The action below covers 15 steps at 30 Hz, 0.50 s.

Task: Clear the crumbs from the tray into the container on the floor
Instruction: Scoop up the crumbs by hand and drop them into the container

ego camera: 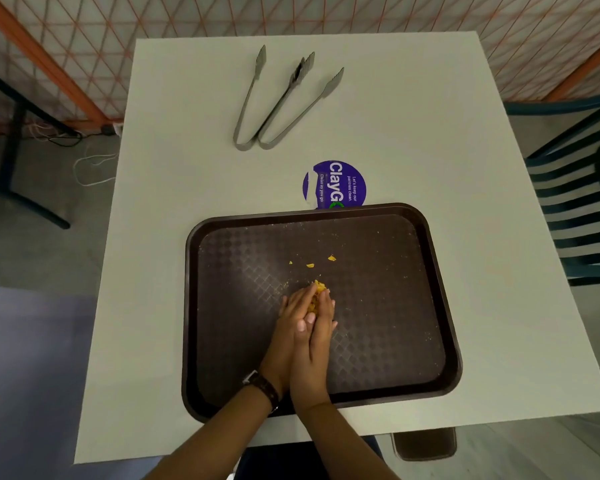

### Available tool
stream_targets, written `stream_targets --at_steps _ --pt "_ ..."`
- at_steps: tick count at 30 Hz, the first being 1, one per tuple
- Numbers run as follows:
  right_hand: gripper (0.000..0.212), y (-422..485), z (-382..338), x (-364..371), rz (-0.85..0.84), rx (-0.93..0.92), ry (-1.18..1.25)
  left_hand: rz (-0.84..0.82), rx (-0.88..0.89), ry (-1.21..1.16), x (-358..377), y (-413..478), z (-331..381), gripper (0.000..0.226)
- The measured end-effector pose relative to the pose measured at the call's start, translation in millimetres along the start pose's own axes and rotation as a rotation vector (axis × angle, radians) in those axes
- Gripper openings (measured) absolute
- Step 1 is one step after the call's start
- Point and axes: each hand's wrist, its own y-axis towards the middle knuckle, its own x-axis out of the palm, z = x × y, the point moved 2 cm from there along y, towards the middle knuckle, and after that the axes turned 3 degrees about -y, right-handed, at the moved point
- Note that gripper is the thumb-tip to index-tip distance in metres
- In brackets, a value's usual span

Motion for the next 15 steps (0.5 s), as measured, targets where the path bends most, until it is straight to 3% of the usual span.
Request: stream_targets --at_steps 4,7,11,15 --pt "0.075 1 -11 -3 -0.022 0.089 0.269 0.113 -0.044 -0.291 -3 -7 7 0.05" --pt "0.058 10 -16 -8 -0.04 0.178 0.452 0.227 -0.125 -0.617 -7 -6 20 0.038" --pt "0.036 19 -27 -12 -0.021 0.383 0.819 0.367 -0.267 -1.029 -10 -3 26 0.036" --pt "0.04 22 -37 -14 0.025 0.461 0.912 0.379 -0.365 -1.303 -13 -2 38 0.042"
